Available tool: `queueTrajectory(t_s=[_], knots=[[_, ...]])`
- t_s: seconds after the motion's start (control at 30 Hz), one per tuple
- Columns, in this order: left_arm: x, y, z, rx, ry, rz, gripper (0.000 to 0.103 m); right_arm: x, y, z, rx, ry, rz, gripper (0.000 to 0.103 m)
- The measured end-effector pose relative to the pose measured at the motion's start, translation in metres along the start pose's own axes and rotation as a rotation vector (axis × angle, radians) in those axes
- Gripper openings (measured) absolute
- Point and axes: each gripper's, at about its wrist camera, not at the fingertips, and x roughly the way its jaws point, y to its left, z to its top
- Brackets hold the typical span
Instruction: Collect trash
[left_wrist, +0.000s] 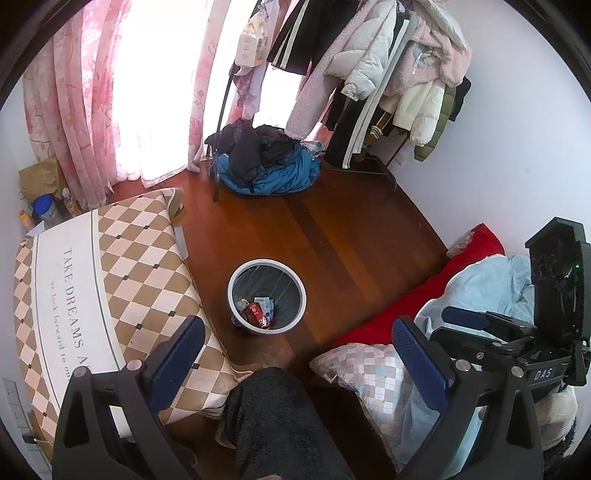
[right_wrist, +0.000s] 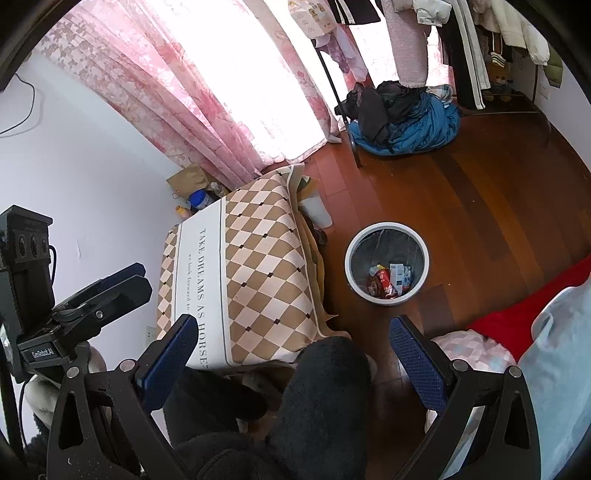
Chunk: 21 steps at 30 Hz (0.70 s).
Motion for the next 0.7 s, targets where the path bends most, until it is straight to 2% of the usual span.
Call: queueTrajectory(t_s=[0.7], knots=[[0.000, -0.004, -0.002, -0.004, 0.001, -0.004, 0.103, -0.010, 0.011, -0.003, -0.029, 0.000, -0.057, 0.103]])
